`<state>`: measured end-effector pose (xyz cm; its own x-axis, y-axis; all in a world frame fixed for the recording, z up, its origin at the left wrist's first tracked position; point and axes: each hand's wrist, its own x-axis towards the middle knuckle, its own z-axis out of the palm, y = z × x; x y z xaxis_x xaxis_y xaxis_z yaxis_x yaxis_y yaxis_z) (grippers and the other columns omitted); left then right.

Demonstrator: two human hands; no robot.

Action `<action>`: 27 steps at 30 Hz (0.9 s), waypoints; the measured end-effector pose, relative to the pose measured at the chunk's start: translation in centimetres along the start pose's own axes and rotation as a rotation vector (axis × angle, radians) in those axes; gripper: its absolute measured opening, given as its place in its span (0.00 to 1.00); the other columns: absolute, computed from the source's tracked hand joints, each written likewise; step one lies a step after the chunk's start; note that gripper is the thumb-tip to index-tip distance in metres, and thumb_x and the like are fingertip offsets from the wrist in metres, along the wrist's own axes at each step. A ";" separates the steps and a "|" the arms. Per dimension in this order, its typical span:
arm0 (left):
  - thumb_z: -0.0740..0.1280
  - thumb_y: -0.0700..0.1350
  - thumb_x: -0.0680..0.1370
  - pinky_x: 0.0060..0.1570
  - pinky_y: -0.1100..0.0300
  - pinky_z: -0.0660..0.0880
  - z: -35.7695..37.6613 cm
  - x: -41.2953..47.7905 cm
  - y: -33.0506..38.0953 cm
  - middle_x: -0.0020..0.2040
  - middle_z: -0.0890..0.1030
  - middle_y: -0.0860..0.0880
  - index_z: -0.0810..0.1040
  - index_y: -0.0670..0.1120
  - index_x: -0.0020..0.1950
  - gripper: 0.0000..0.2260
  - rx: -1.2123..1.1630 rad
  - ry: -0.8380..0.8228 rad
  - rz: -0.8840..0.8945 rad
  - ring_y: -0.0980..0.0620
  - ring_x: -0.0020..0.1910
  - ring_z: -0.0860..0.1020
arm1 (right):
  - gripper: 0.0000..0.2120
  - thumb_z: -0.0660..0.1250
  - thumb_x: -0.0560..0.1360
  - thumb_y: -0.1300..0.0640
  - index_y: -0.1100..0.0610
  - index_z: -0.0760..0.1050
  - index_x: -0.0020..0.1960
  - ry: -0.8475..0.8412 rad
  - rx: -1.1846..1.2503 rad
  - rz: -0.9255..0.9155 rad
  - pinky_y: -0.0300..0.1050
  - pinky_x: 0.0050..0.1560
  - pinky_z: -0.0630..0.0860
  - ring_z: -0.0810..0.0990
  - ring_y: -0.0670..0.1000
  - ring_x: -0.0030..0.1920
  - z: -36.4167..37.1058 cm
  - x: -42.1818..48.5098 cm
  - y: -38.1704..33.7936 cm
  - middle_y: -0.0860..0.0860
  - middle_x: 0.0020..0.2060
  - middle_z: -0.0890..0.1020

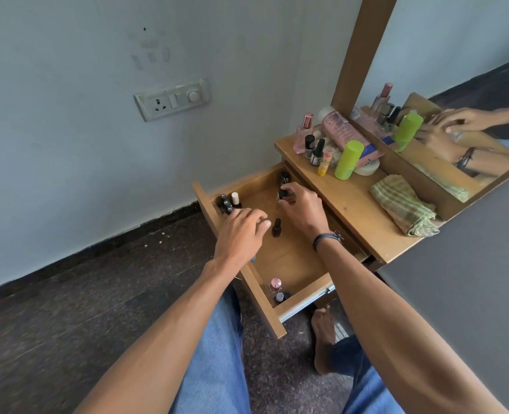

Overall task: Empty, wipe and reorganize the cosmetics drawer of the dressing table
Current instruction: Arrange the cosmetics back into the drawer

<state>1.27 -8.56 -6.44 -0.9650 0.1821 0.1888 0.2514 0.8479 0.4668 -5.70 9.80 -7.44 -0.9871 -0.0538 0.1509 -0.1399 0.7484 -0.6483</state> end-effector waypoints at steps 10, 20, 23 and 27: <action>0.61 0.53 0.82 0.52 0.55 0.74 1.5 -0.5 -0.5 0.51 0.82 0.57 0.79 0.52 0.55 0.09 0.138 0.108 -0.010 0.53 0.53 0.74 | 0.16 0.67 0.80 0.59 0.58 0.76 0.68 0.039 -0.063 0.008 0.53 0.61 0.77 0.80 0.58 0.60 3.8 3.0 0.5 0.56 0.63 0.79; 0.65 0.53 0.80 0.49 0.57 0.74 1.8 -0.4 -0.6 0.49 0.83 0.57 0.80 0.52 0.55 0.08 0.156 0.142 -0.042 0.54 0.51 0.76 | 0.09 0.69 0.79 0.61 0.54 0.70 0.54 0.090 -0.058 -0.026 0.56 0.44 0.81 0.80 0.53 0.44 4.7 2.0 2.3 0.52 0.46 0.80; 0.65 0.53 0.80 0.49 0.57 0.74 1.9 -0.3 -0.6 0.49 0.83 0.56 0.80 0.52 0.55 0.08 0.161 0.140 -0.045 0.53 0.51 0.76 | 0.04 0.68 0.79 0.60 0.56 0.74 0.47 0.063 -0.104 -0.061 0.56 0.41 0.80 0.79 0.53 0.41 5.2 1.9 2.9 0.51 0.43 0.80; 0.66 0.53 0.80 0.49 0.57 0.73 1.9 -0.4 -0.7 0.48 0.83 0.56 0.80 0.51 0.55 0.08 0.171 0.141 -0.048 0.53 0.50 0.76 | 0.06 0.67 0.80 0.59 0.57 0.83 0.54 0.062 -0.103 -0.073 0.55 0.49 0.81 0.82 0.56 0.48 5.4 2.1 3.1 0.53 0.51 0.83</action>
<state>1.31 -8.28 -8.48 -0.9526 0.0784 0.2940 0.1772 0.9284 0.3267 -8.62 8.42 -13.17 -0.9674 -0.0726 0.2428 -0.1999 0.8078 -0.5545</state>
